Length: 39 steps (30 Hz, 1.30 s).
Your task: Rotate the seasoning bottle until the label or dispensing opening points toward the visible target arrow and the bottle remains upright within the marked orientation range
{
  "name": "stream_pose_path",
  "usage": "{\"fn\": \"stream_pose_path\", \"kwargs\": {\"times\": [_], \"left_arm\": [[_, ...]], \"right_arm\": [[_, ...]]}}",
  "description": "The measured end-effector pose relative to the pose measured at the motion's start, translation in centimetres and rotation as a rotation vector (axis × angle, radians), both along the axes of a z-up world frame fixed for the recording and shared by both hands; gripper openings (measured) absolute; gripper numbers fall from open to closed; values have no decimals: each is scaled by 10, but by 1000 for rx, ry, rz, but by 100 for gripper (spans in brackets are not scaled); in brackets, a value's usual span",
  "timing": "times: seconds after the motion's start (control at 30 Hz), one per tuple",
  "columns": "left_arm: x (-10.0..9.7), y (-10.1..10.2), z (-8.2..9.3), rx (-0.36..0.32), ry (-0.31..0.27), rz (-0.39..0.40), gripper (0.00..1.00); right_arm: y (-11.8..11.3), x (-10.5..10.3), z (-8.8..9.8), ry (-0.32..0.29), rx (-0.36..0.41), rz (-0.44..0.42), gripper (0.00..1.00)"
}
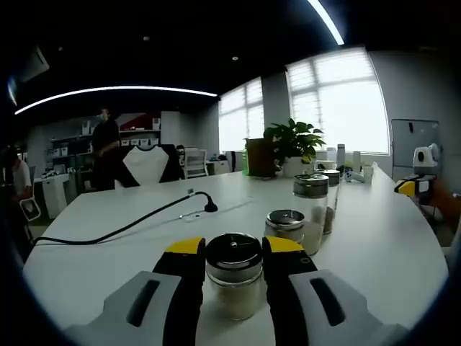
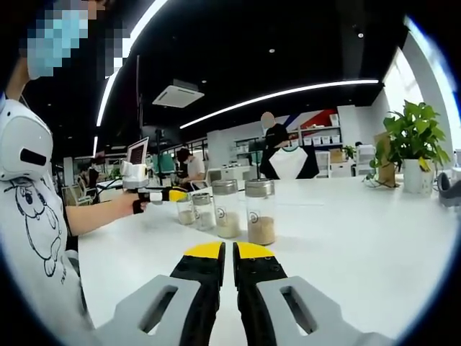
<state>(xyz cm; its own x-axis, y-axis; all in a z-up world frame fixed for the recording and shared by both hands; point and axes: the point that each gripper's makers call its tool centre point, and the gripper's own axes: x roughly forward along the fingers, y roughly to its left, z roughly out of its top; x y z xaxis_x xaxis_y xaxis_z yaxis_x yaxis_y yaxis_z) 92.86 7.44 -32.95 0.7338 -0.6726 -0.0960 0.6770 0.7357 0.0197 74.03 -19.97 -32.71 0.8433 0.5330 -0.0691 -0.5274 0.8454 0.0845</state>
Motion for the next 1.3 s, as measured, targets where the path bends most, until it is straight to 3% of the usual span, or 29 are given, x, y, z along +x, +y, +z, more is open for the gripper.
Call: {"fn": "stream_pose_path", "kwargs": {"times": [0.3, 1.03, 1.3], "left_arm": [[-1, -1, 0, -6, 10, -56, 33], [-3, -4, -2, -41, 63, -311, 33], [-5, -6, -3, -51, 88, -363, 33]], "right_arm": [[0, -1, -2, 5, 4, -3, 2], [3, -3, -3, 11, -4, 8, 1], [3, -5, -4, 12, -10, 10, 1]]}}
